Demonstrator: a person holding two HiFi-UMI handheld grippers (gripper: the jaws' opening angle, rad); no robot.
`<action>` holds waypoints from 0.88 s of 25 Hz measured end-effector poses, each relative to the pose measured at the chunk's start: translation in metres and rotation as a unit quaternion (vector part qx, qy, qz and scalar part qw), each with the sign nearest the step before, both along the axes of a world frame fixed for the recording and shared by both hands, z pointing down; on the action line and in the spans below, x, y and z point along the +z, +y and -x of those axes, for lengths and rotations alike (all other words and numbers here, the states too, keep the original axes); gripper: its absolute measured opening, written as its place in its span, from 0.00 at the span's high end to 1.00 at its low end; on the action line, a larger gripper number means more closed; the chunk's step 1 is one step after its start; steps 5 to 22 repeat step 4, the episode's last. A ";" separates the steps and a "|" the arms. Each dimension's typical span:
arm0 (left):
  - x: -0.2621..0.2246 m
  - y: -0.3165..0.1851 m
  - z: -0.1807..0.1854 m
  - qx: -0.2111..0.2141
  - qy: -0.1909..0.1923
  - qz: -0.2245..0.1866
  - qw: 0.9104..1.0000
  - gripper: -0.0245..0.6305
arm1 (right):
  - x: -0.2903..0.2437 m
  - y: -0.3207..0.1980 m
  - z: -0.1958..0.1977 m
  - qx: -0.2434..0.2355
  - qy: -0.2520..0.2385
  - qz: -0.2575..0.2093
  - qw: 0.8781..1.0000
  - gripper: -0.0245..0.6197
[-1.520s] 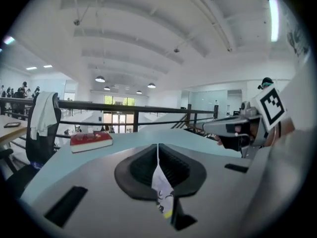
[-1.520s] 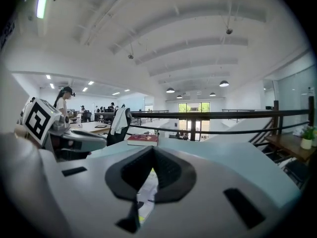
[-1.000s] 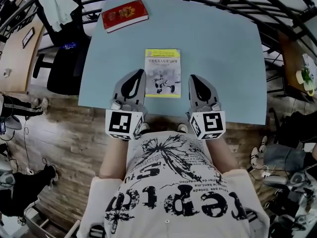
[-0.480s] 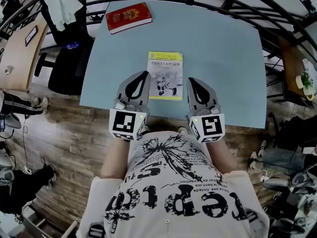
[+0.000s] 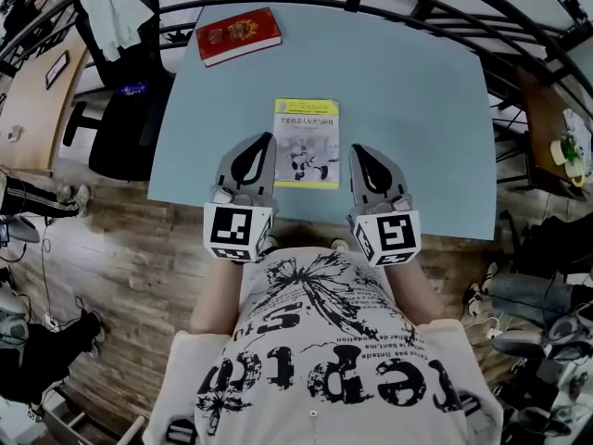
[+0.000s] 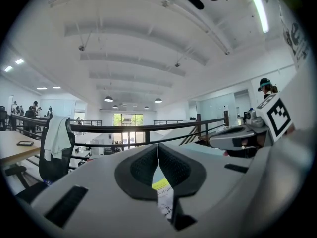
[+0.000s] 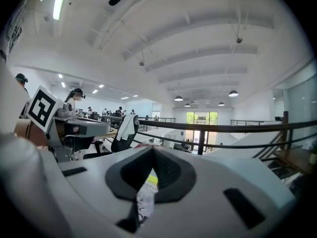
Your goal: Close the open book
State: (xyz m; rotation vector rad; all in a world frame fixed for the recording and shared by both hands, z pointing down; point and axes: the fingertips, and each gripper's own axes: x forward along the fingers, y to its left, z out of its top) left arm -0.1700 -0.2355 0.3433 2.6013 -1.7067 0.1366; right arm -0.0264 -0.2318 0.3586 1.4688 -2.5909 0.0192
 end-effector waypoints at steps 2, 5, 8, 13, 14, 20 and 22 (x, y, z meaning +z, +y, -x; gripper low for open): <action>-0.002 -0.001 0.001 -0.006 0.001 0.000 1.000 0.93 | -0.001 -0.002 -0.002 0.002 -0.001 0.002 1.000 0.95; -0.003 -0.001 0.003 -0.010 0.003 0.000 1.000 0.93 | -0.001 -0.004 -0.004 0.004 0.000 0.005 1.000 0.95; -0.003 -0.001 0.003 -0.010 0.003 0.000 1.000 0.93 | -0.001 -0.004 -0.004 0.004 0.000 0.005 1.000 0.95; -0.003 -0.001 0.003 -0.010 0.003 0.000 1.000 0.93 | -0.001 -0.004 -0.004 0.004 0.000 0.005 1.000 0.95; -0.003 -0.001 0.003 -0.010 0.003 0.000 1.000 0.93 | -0.001 -0.004 -0.004 0.004 0.000 0.005 1.000 0.95; -0.003 -0.001 0.003 -0.010 0.003 0.000 1.000 0.93 | -0.001 -0.004 -0.004 0.004 0.000 0.005 1.000 0.95; -0.003 -0.001 0.003 -0.010 0.003 0.000 1.000 0.93 | -0.001 -0.004 -0.004 0.004 0.000 0.005 1.000 0.95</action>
